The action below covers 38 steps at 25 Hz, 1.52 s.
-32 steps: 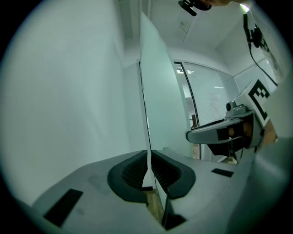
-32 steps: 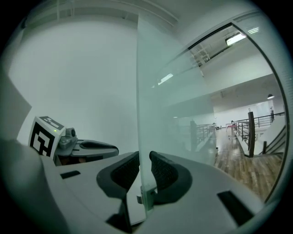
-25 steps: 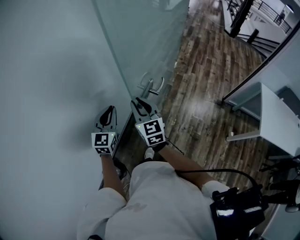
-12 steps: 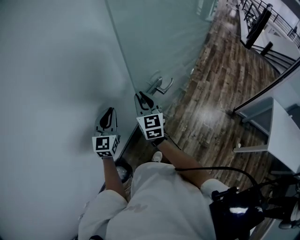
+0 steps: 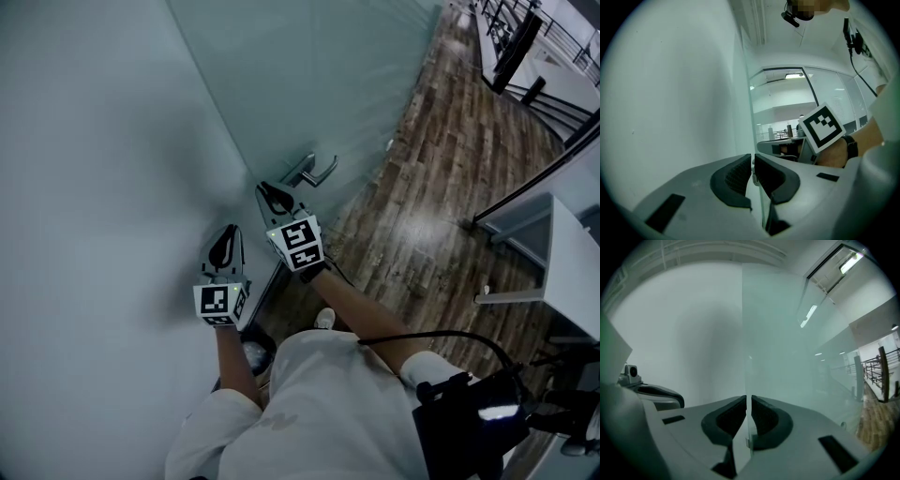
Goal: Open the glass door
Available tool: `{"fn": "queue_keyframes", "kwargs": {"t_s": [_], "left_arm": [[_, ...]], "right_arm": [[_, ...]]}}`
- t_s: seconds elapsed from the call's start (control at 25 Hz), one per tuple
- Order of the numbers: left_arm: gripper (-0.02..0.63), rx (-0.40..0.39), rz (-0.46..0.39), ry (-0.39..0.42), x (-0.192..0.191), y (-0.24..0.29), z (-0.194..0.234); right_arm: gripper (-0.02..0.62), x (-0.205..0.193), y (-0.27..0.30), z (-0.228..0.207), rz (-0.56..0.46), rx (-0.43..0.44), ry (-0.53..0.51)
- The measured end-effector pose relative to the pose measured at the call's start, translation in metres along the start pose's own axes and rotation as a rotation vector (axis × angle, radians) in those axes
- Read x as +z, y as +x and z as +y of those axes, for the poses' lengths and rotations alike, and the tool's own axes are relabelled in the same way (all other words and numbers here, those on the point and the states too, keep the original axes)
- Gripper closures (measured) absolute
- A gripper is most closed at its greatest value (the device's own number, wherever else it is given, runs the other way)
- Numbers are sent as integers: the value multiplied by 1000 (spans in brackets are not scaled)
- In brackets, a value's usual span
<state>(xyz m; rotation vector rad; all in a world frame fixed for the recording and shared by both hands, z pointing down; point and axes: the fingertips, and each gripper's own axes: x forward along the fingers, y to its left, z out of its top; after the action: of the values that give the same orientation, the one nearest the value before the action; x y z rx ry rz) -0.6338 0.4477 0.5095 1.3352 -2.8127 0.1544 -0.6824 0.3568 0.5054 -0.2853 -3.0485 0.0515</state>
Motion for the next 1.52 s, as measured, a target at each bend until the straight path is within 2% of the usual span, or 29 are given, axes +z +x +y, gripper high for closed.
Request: {"fn": "queue_keyframes", "kwargs": {"t_s": [0.2, 0.28, 0.4, 0.52, 0.6, 0.68, 0.8, 0.92, 1.12, 1.28, 1.52], "left_arm": [[603, 45, -37, 18, 19, -9, 10], [603, 46, -62, 2, 26, -13, 13], [603, 19, -82, -25, 30, -3, 13], [603, -48, -70, 1, 37, 11, -11], [603, -117, -70, 3, 53, 16, -43], [603, -197, -77, -10, 68, 29, -87], [603, -360, -77, -33, 70, 65, -177], [603, -528, -100, -34, 85, 94, -274], [603, -768, -177, -14, 132, 110, -416], [603, -892, -207, -14, 150, 105, -505], [603, -982, -243, -9, 160, 82, -583]], "right_arm": [[563, 10, 18, 10, 16, 56, -48], [563, 8, 15, 14, 7, 59, -69], [563, -1, 18, 8, 17, 98, -52], [592, 2, -4, -7, 24, 115, -27], [592, 13, -53, -28, 4, 40, -9], [594, 18, -114, -66, -5, -89, 31], [592, 13, -211, -133, -1, -288, 88], [593, 23, -299, -178, -8, -441, 109], [592, 62, -428, -227, -21, -756, 10], [592, 70, -513, -248, -50, -916, -13], [592, 74, -603, -260, -97, -1054, -23]]}}
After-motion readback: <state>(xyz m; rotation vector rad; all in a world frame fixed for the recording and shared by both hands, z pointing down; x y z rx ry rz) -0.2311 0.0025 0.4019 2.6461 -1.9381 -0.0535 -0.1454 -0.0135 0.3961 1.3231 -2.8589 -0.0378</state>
